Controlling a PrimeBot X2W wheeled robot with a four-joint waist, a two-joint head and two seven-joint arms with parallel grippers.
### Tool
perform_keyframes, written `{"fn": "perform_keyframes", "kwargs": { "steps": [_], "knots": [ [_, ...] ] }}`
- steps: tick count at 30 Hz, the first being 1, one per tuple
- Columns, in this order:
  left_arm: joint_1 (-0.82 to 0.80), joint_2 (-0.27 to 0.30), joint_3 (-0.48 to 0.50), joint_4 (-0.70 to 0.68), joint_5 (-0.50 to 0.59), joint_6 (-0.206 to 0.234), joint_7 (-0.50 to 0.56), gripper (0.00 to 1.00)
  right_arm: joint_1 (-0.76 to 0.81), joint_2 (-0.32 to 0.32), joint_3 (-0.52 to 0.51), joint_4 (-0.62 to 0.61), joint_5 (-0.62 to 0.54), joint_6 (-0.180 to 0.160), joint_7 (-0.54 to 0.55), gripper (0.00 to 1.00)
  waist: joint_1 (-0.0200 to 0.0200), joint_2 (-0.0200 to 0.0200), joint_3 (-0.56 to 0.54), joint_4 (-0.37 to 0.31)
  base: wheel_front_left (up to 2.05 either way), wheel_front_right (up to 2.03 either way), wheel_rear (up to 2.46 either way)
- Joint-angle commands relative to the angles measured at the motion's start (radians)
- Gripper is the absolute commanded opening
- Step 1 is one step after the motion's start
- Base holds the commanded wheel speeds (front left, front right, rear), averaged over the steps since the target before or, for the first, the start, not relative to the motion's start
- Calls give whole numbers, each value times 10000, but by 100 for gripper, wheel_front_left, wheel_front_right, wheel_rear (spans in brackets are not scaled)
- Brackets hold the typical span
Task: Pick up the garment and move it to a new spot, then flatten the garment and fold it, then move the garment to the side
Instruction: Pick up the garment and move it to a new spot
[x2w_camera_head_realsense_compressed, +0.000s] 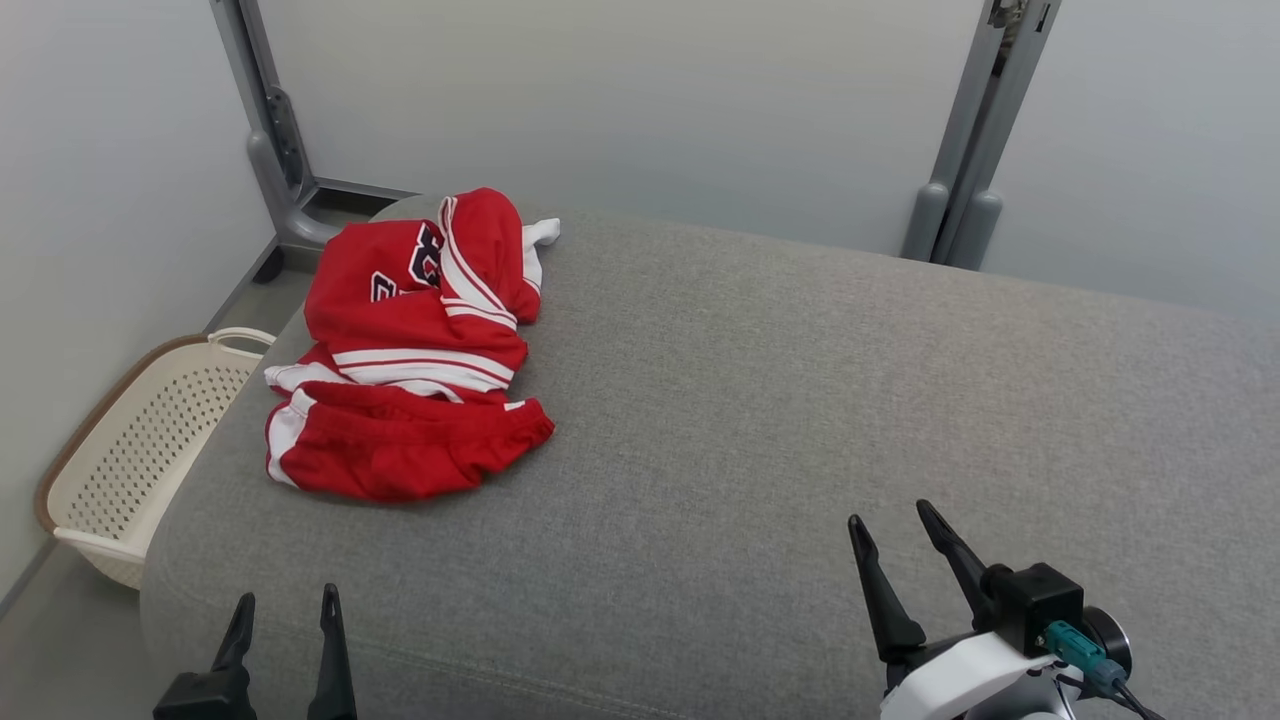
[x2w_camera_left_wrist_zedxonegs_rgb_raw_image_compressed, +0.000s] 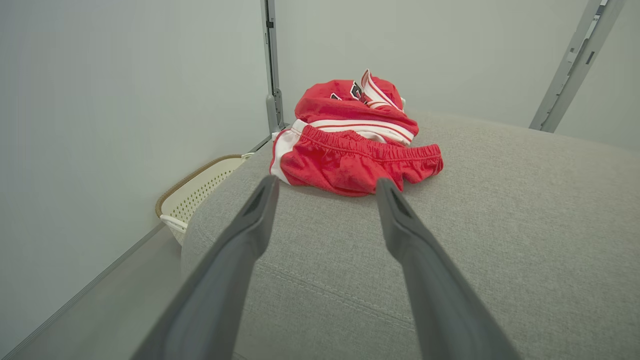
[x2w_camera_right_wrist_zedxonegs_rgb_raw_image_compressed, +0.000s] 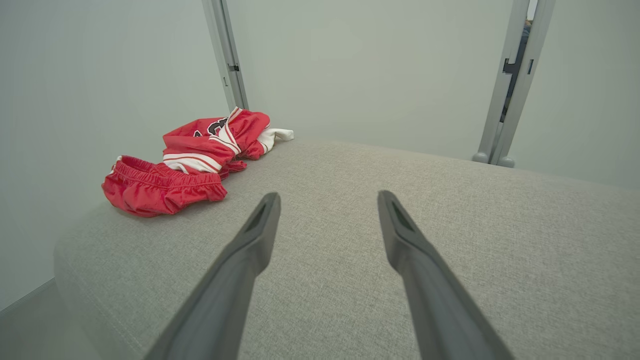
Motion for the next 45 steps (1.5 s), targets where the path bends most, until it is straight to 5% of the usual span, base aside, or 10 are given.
{"fn": "perform_keyframes", "kwargs": {
  "steps": [1, 16, 27, 39, 45],
  "knots": [
    [71, 125, 54, -38, -42, 49, 57, 100, 36, -41, -7, 16, 17, 1, -38, 100, 0, 0, 36, -148, 0, 0, 0],
    [-1572, 988, 259, 508, -147, -228, 1222, 100, -97, -41, 82, -43, -246, 1, -38, 100, 0, 0, 593, -1142, 0, 0, 0],
    [-3765, 1948, 187, 2233, -121, -919, 2228, 100, -658, -44, 266, -210, -579, 1, 79, 100, 0, 0, 2036, -2084, 0, 0, 0],
    [-5364, 1690, 73, 4165, -641, -1283, 2914, 100, -1631, -40, 430, -392, -888, 1, 93, 100, 0, 0, 3771, -2900, 0, 0, 0],
    [-5841, 1610, 232, 5022, -776, -941, 2851, 100, -2013, -38, 469, -411, -952, 1, 43, 100, 0, 0, 4389, -3164, 0, 0, 0]
  ]
}}
